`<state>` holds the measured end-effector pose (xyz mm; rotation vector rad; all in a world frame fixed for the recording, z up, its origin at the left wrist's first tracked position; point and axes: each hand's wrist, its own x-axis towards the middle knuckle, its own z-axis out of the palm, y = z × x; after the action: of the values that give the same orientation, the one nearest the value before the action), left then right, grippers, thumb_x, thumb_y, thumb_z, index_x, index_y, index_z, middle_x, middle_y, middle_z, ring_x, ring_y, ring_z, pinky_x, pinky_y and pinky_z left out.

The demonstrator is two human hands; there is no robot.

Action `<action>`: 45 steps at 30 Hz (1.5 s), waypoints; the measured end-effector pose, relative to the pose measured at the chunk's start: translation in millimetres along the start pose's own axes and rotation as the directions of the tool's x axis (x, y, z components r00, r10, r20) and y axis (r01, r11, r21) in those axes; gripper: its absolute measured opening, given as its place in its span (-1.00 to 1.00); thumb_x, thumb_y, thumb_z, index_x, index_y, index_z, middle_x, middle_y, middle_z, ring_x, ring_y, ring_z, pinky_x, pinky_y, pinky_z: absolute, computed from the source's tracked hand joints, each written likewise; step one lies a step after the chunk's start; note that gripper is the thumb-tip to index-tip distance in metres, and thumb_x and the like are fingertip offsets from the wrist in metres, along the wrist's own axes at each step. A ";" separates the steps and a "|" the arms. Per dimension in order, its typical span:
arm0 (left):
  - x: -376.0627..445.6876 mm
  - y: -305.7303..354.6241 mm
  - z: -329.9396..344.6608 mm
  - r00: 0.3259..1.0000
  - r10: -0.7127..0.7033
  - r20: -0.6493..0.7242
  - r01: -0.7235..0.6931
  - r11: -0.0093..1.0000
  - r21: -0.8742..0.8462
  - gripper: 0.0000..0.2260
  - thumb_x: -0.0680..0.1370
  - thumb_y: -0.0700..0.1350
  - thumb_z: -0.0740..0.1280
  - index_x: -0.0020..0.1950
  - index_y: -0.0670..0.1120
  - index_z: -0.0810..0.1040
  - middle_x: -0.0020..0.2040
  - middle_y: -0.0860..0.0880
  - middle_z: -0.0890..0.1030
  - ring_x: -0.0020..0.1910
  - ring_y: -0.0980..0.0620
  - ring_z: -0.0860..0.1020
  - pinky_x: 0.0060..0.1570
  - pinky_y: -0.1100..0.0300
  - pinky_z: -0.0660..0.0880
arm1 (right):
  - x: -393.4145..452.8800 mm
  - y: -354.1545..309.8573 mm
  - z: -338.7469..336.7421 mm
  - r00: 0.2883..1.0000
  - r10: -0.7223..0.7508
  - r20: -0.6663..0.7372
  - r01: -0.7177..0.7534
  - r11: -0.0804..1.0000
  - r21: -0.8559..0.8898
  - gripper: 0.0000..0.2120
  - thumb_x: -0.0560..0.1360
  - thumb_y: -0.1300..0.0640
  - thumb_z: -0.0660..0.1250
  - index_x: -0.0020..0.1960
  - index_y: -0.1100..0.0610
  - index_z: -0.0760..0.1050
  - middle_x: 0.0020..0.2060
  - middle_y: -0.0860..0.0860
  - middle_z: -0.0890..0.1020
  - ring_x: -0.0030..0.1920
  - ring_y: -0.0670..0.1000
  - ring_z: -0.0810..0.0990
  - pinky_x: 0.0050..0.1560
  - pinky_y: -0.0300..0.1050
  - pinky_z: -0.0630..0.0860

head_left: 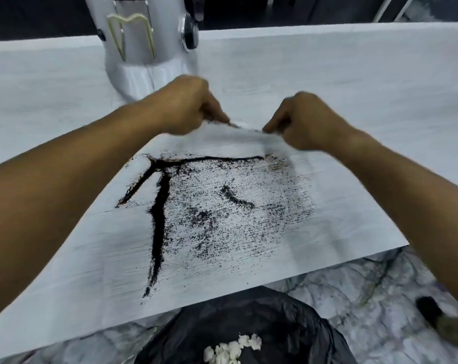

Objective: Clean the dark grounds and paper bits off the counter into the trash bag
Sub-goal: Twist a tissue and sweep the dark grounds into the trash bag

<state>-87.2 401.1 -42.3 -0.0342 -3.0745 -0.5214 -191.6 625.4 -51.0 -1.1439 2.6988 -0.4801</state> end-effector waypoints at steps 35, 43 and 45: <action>33.6 47.6 49.2 0.818 0.421 0.392 -0.422 0.902 -0.089 -0.86 0.46 -0.10 0.52 -0.04 0.12 0.74 -0.28 0.19 0.46 -0.22 0.42 0.44 -0.37 0.50 0.24 | -163.8 -60.0 63.8 0.904 0.398 -0.154 -0.394 0.917 0.063 -0.72 0.44 0.39 0.26 0.04 0.20 0.67 -0.07 0.06 0.50 -0.08 0.07 0.51 -0.24 -0.18 0.41; 48.5 81.4 27.9 0.819 0.513 0.258 -0.524 0.851 -0.030 -0.80 0.48 -0.18 0.47 0.02 0.10 0.73 -0.22 0.10 0.50 -0.24 0.15 0.44 -0.31 0.28 0.26 | -167.0 -48.8 27.5 0.791 0.595 -0.143 -0.533 0.785 0.314 -0.65 0.46 0.40 0.29 0.13 0.11 0.65 -0.03 -0.01 0.56 -0.32 -0.20 0.46 -0.43 -0.52 0.39; 71.8 113.7 40.8 0.834 0.528 0.162 -0.522 0.849 -0.082 -0.83 0.49 -0.13 0.48 0.02 0.09 0.73 -0.23 0.13 0.51 -0.21 0.16 0.48 -0.25 0.30 0.30 | -177.0 -19.7 7.9 0.741 0.645 -0.187 -0.587 0.757 0.288 -0.58 0.42 0.43 0.25 0.16 0.13 0.65 0.01 0.03 0.65 -0.36 -0.23 0.47 -0.50 -0.53 0.36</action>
<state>-156.8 523.2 -41.5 -0.9485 -3.0108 -0.5550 -54.0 738.6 -45.8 -0.0713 2.9318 -0.8231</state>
